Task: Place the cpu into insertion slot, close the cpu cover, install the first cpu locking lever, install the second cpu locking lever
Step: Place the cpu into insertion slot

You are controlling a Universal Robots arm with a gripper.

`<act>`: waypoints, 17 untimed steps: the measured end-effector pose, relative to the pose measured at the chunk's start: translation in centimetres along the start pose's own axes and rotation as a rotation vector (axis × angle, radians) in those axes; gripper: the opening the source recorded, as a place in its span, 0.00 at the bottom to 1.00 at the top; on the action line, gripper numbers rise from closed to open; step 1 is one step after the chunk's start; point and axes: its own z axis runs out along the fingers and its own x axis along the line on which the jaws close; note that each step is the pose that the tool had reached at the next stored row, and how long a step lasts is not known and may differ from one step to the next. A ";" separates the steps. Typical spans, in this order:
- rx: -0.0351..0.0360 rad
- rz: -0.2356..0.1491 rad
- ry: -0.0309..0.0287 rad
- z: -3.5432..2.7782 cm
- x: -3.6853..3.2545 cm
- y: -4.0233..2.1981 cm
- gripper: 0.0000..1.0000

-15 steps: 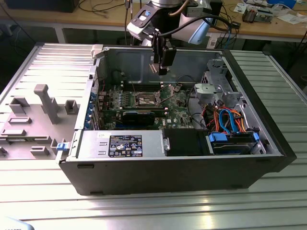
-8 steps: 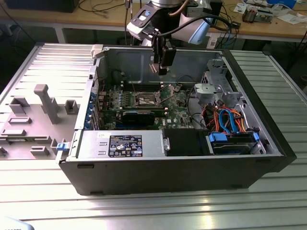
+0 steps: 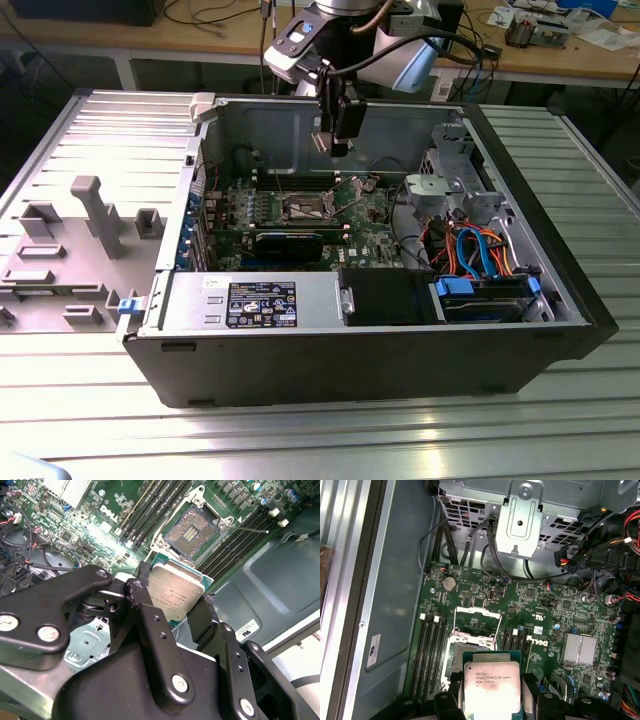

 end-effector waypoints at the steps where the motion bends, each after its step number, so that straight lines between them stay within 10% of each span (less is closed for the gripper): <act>1: 0.0000 0.001 -0.0001 0.00 0.00 0.00 0.55; 17: 0.0004 0.016 -0.0011 0.00 0.00 0.01 0.55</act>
